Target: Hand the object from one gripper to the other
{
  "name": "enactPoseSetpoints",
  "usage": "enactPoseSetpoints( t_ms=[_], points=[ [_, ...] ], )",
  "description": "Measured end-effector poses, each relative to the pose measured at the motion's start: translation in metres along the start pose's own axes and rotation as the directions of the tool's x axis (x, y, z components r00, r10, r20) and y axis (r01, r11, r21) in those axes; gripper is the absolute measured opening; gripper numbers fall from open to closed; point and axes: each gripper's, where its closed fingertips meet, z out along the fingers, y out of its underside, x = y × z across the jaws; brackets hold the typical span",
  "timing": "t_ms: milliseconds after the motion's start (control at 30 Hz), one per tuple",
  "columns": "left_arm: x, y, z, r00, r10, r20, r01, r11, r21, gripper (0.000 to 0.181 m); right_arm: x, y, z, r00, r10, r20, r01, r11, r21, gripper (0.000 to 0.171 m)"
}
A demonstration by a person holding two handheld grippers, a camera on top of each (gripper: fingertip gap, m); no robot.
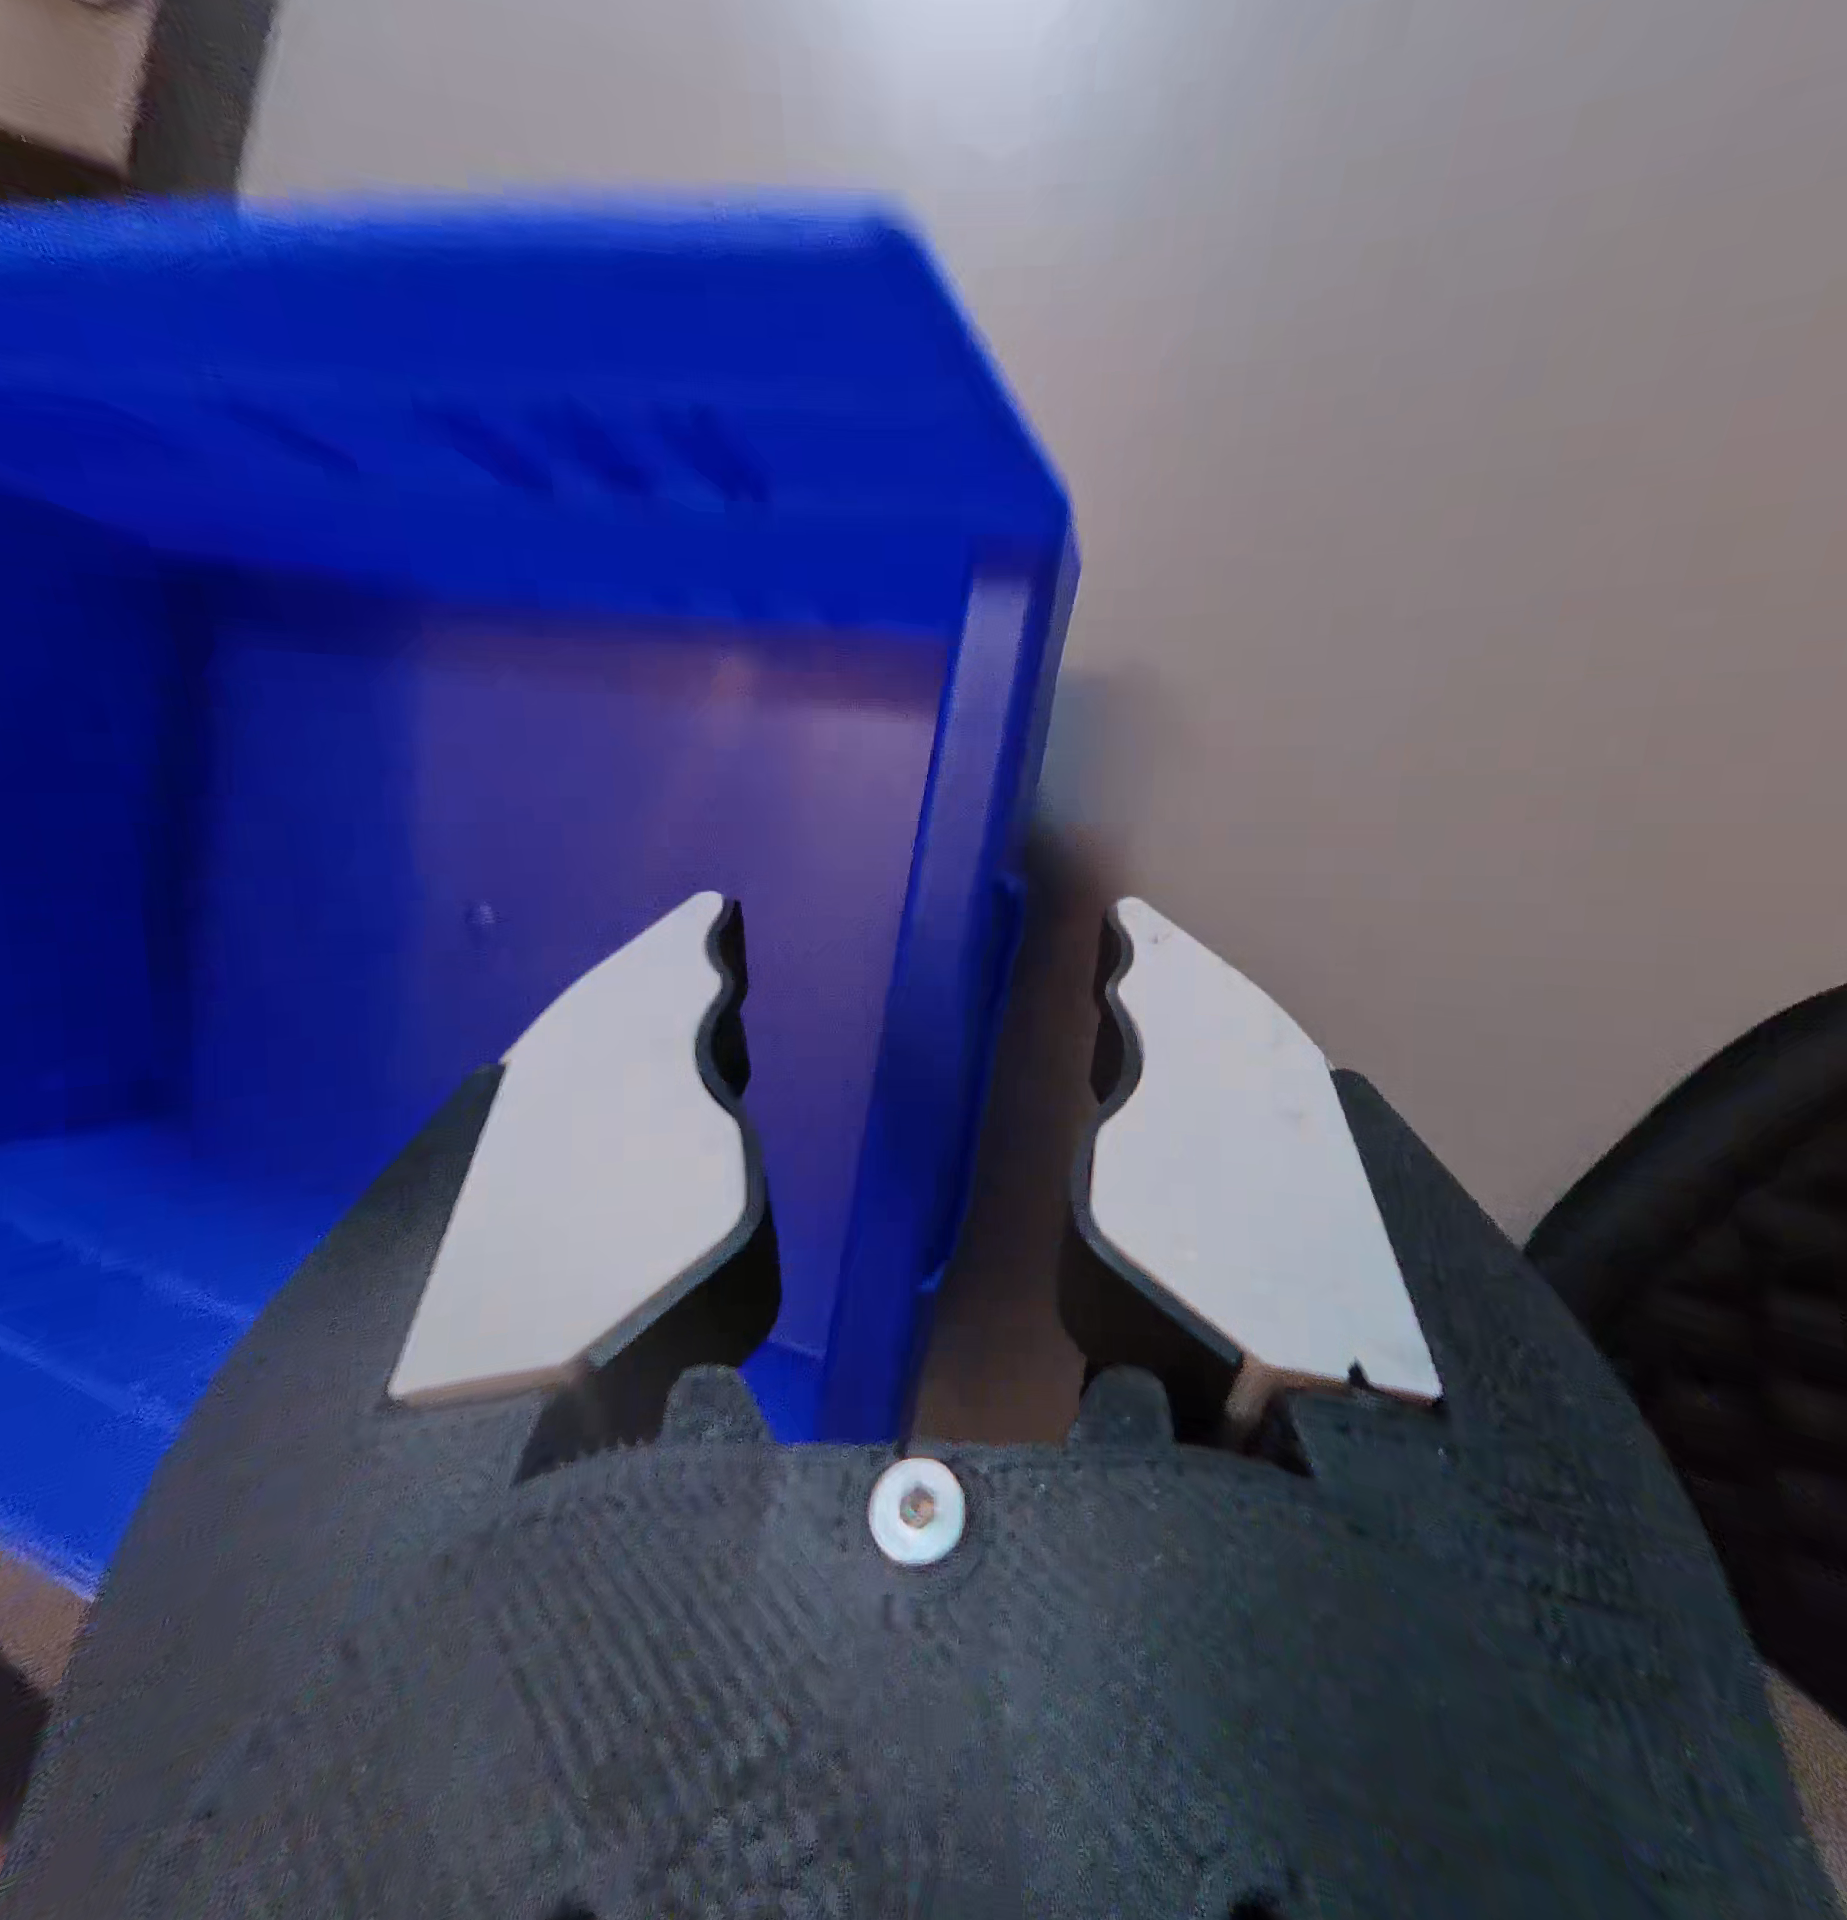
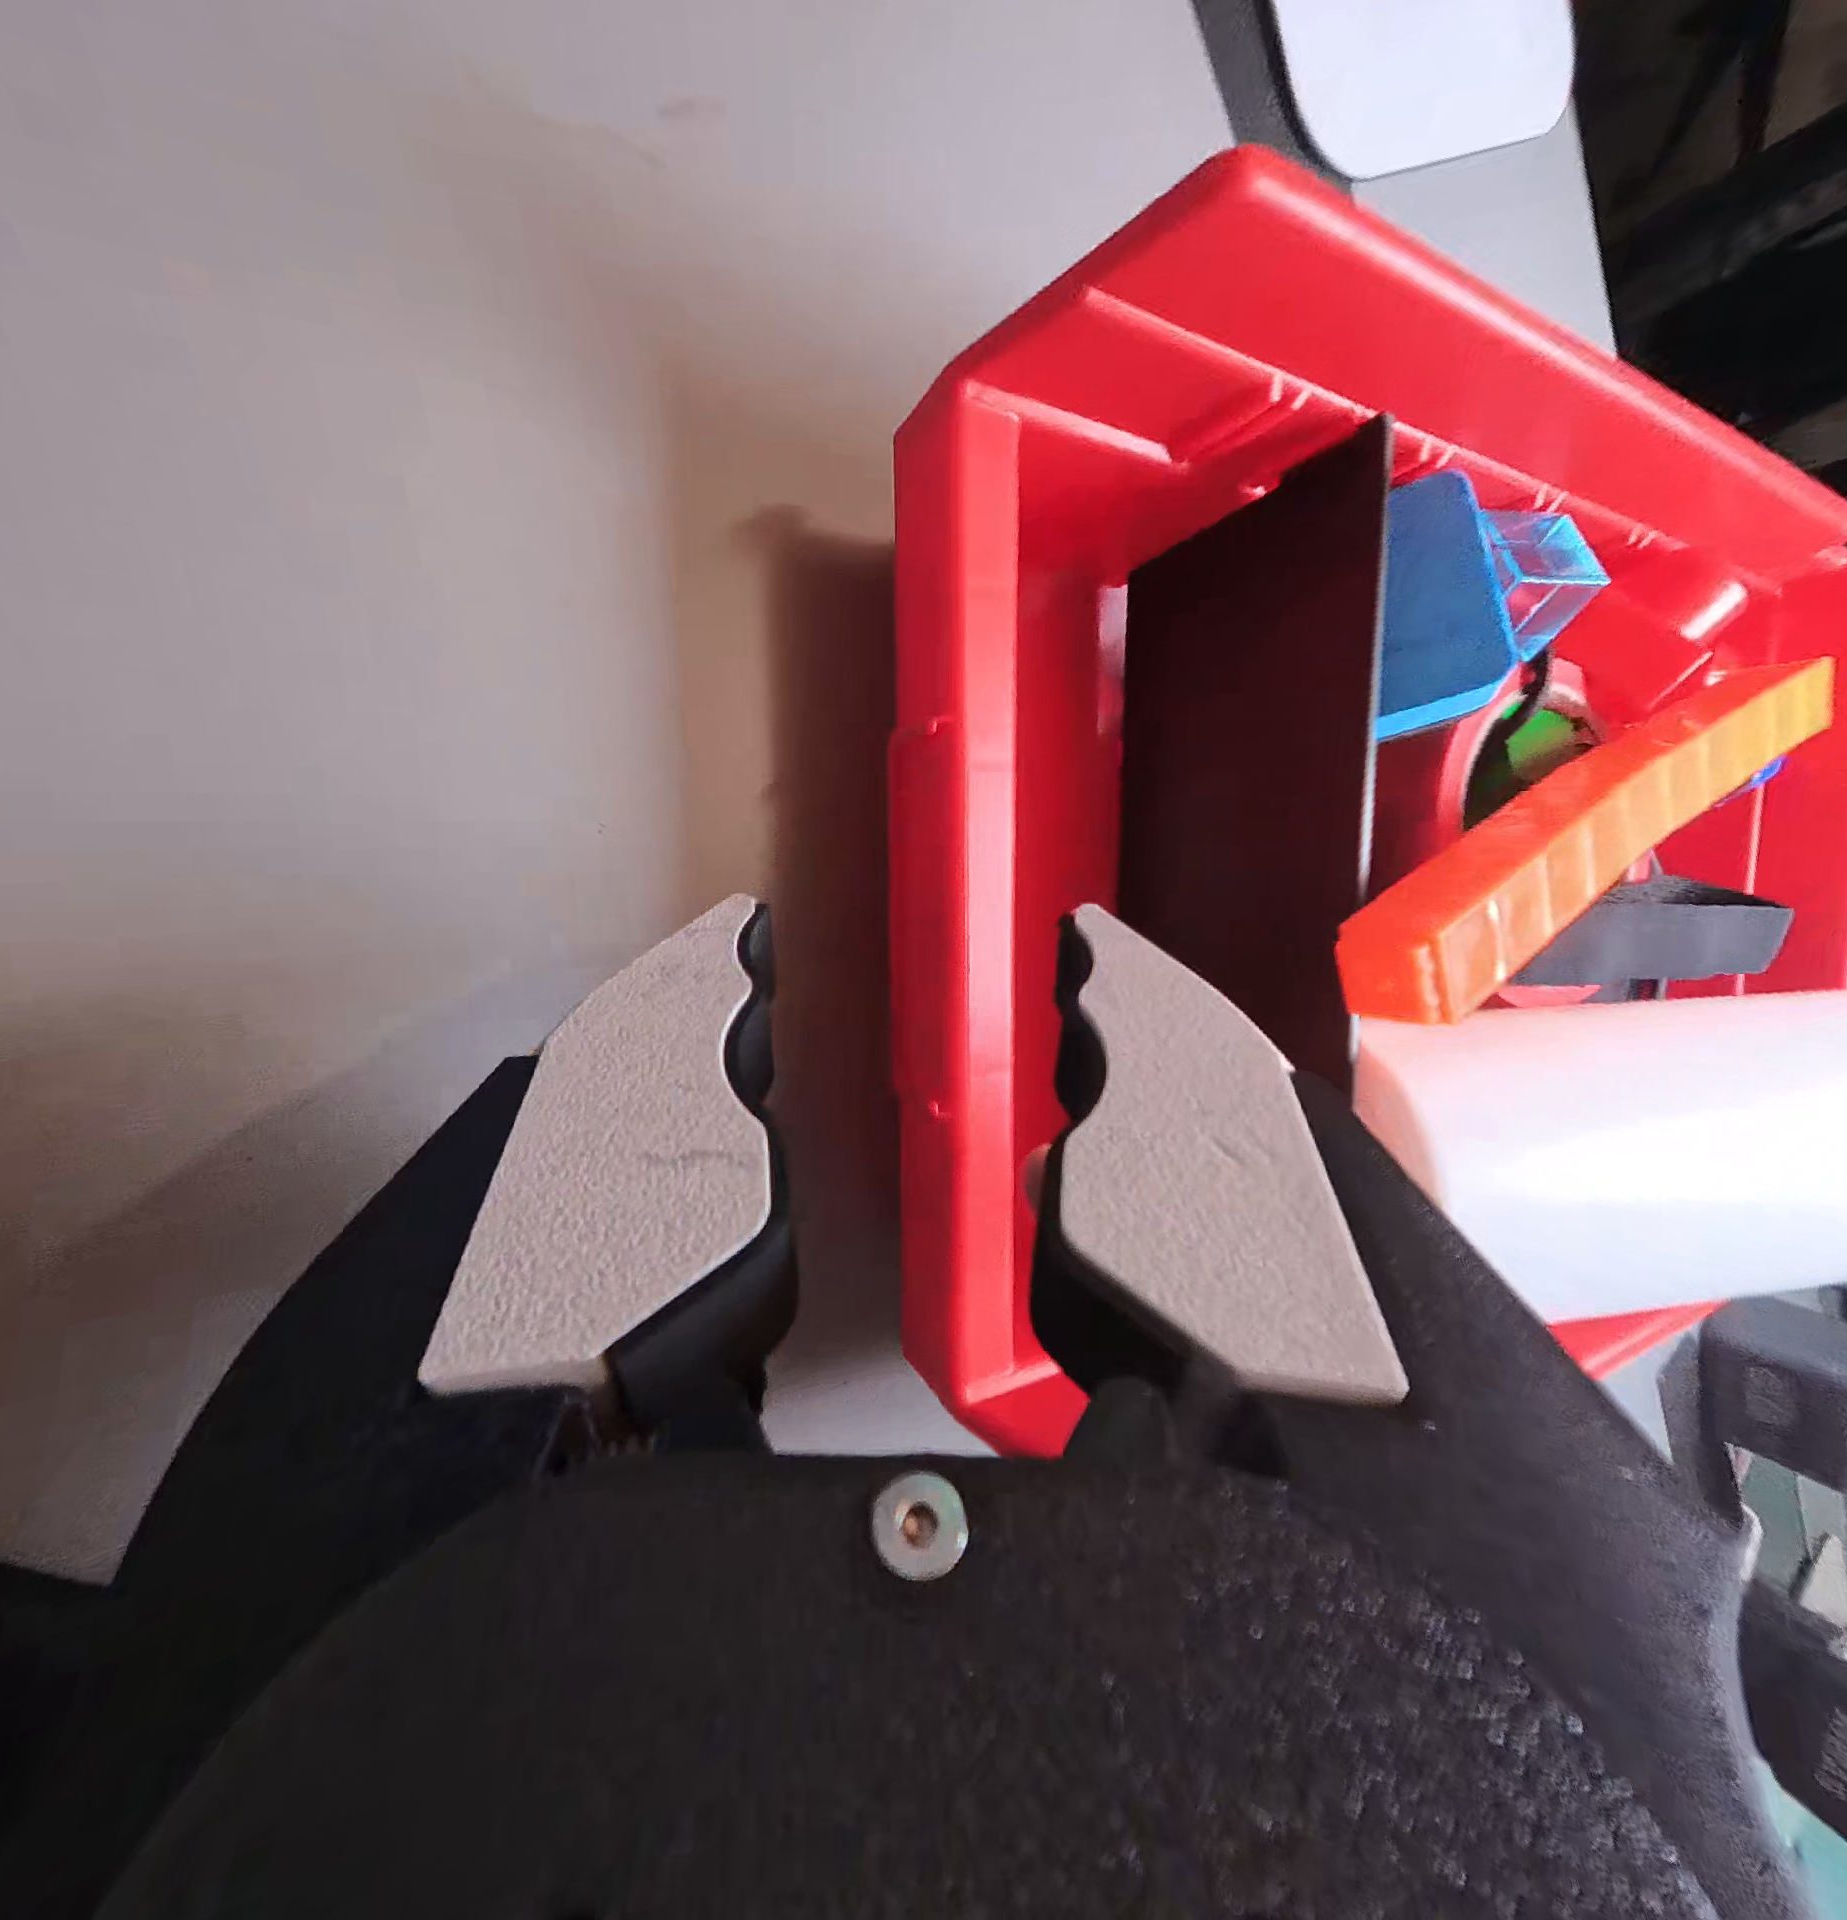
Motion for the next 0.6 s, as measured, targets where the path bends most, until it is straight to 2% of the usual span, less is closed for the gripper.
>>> enactPoseSetpoints(
  t_ms=[100, 200, 300, 400, 533, 600],
  points=[
    [-0.003, 0.031, 0.014, 0.998, 0.029, 0.055, -0.023, 0.994, -0.108, 0.06, 0.001, -0.004, 0.015, 1.0, -0.012, -0.008, 0.011, 0.999, -0.033, 0.054],
    [-0.006, 0.05, 0.023, 0.983, 0.14, 0.116, -0.113, 0.971, -0.211, 0.032, 0.001, -0.009, 0.027, 0.999, -0.03, -0.022, 0.029, 0.997, -0.065, 0.054],
    [-0.006, 0.049, 0.014, 0.965, 0.22, 0.14, -0.187, 0.958, -0.218, 0.032, 0.0, -0.016, 0.027, 0.998, -0.051, -0.046, 0.048, 0.997, -0.062, 0.053],
    [-0.008, 0.029, -0.02, 0.963, 0.242, 0.115, -0.225, 0.964, -0.142, 0.032, 0.001, -0.019, 0.021, 0.998, -0.04, -0.047, 0.038, 0.999, -0.035, 0.053],
    [-0.038, -0.011, -0.084, 0.968, 0.216, 0.13, -0.21, 0.976, -0.059, 0.036, 0.002, -0.024, 0.015, 0.999, 0.017, -0.03, -0.017, 1.0, 0.024, 0.053],
    [-0.056, -0.027, -0.104, 0.969, 0.2, 0.141, -0.2, 0.98, -0.015, 0.039, 0.003, -0.025, 0.014, 0.999, 0.041, -0.032, -0.04, 0.998, 0.048, 0.053]
  ],
)
